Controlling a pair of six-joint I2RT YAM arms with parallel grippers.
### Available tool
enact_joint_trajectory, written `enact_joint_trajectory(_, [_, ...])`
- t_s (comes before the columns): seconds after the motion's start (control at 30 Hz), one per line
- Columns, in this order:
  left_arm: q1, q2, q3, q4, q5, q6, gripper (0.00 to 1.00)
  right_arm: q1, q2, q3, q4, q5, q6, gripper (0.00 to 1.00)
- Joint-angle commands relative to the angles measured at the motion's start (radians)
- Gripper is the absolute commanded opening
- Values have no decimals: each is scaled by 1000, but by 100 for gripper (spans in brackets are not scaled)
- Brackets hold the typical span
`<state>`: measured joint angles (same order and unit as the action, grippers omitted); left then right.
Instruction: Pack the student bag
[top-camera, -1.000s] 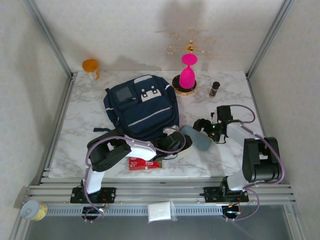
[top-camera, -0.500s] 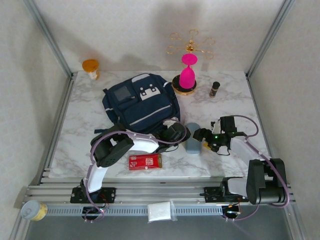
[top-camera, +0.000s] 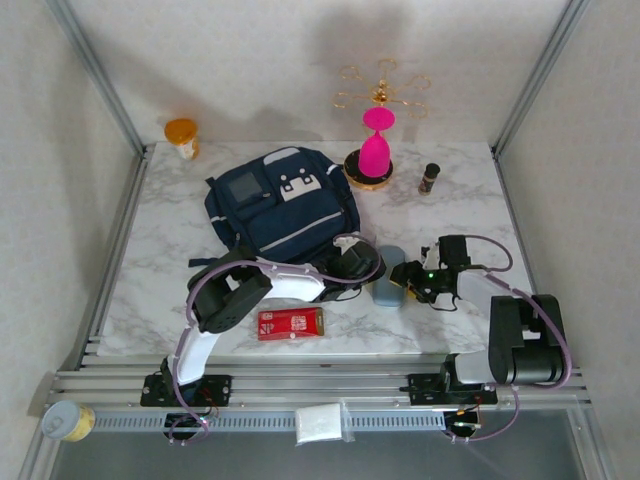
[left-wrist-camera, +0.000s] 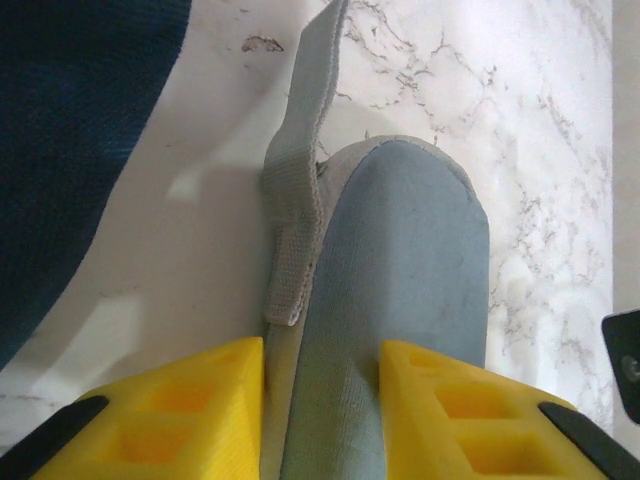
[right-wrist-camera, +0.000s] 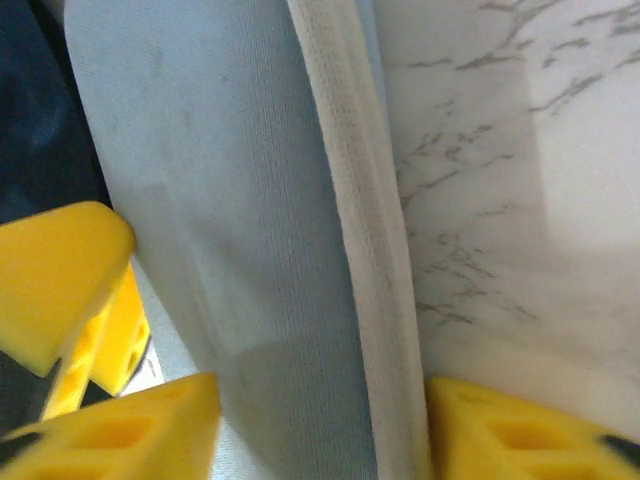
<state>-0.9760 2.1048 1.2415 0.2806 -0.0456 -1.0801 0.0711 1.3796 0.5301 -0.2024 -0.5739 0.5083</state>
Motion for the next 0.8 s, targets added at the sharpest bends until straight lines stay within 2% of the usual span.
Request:
enact_joint_trajectory(0.0, [8, 24, 22, -80, 9, 46, 34, 7, -28, -25, 44, -29, 17, 47])
enact_joint_trajectory(0.23, [8, 17, 48, -124, 14, 80, 34, 6, -78, -31, 16, -19, 16, 29])
enact_joint_trajectory(0.43, [10, -39, 114, -201, 10, 150, 41, -10, -140, -13, -45, 13, 22, 16])
enact_joint_trajectory(0.53, [9, -135, 100, -212, 42, 180, 45, -26, -184, 0, -77, 0, 26, 11])
enact_joint_trajectory(0.6, [10, -221, 70, -219, 52, 210, 48, -30, -215, 6, -88, 2, 34, 10])
enact_joint_trajectory(0.7, [15, -369, 15, -311, 8, 293, 52, -31, -243, 28, -114, -8, 49, 6])
enact_joint_trajectory(0.77, [23, -456, -21, -396, -39, 395, 53, -31, -272, 28, -105, -29, 74, 6])
